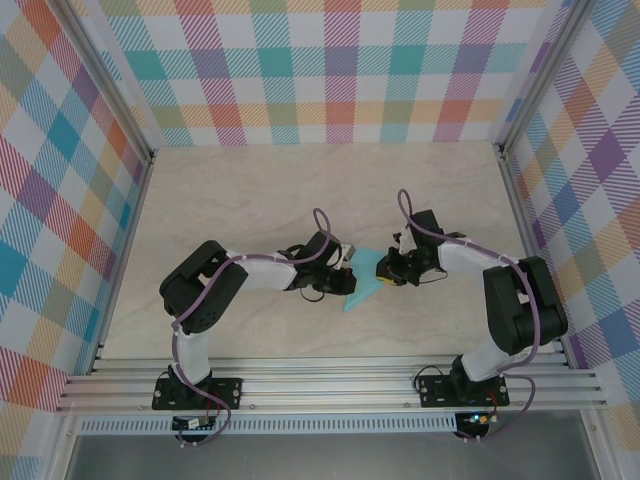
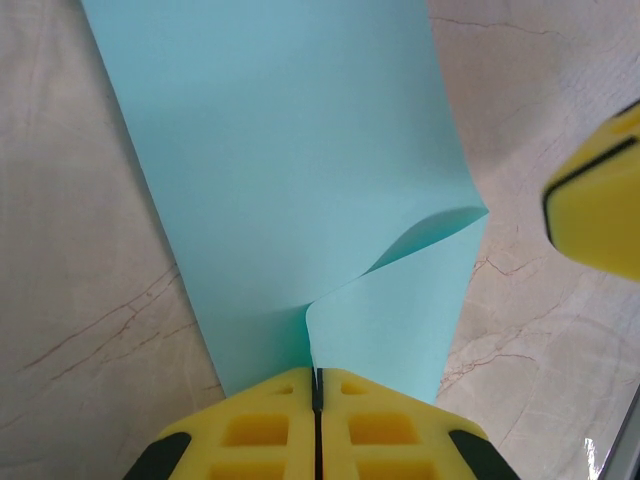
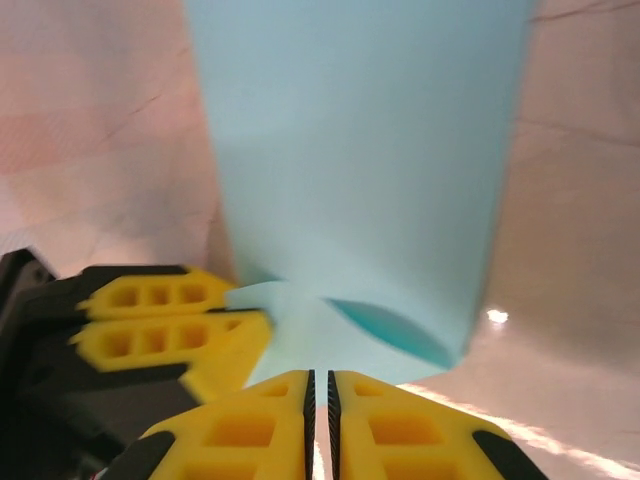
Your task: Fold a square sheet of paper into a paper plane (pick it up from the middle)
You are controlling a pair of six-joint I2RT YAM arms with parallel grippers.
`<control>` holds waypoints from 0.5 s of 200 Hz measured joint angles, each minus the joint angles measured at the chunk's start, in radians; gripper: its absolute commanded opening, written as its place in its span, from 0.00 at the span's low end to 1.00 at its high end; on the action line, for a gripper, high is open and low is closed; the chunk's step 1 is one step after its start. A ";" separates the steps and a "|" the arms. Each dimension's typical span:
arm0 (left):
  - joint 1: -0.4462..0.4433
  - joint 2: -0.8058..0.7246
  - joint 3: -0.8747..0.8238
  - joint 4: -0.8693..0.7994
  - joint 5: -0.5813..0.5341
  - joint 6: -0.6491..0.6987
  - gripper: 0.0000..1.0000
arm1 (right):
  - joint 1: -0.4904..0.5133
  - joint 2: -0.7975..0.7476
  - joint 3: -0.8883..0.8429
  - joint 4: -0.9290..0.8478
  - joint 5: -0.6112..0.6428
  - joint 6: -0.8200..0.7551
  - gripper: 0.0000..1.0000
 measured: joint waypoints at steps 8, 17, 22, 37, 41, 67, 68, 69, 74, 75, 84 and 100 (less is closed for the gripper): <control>0.000 0.000 0.000 0.000 0.000 0.000 0.07 | 0.013 -0.005 -0.002 0.012 -0.014 0.008 0.14; 0.000 0.000 0.000 0.000 0.000 0.000 0.07 | 0.030 -0.004 -0.004 0.032 -0.031 0.022 0.14; 0.000 0.000 0.000 0.000 0.000 0.000 0.07 | 0.039 0.001 -0.005 0.039 -0.039 0.027 0.13; 0.000 0.000 0.000 0.000 0.000 0.000 0.07 | 0.065 0.028 -0.005 0.057 -0.053 0.037 0.13; 0.000 0.000 0.000 0.000 0.000 0.000 0.07 | 0.071 0.039 -0.005 0.061 -0.057 0.040 0.13; 0.000 0.000 0.000 0.000 0.000 0.000 0.07 | 0.090 0.103 -0.005 0.063 -0.050 0.047 0.14; 0.000 0.000 0.000 0.000 0.000 0.000 0.07 | 0.091 0.104 -0.005 0.063 -0.048 0.046 0.14; 0.000 0.000 0.000 0.000 0.000 0.000 0.07 | 0.091 0.105 -0.005 0.062 -0.047 0.046 0.14; 0.000 0.000 0.000 0.000 0.000 0.000 0.07 | 0.090 0.114 -0.005 0.058 -0.034 0.045 0.14; 0.000 0.000 0.000 0.000 0.000 0.000 0.07 | 0.090 0.116 -0.005 0.058 -0.031 0.044 0.14; 0.000 0.000 0.000 0.000 0.000 0.000 0.07 | 0.090 0.131 -0.005 0.052 -0.013 0.036 0.13; 0.000 0.000 0.000 -0.001 0.001 0.000 0.08 | 0.084 0.155 0.000 0.046 -0.022 0.023 0.13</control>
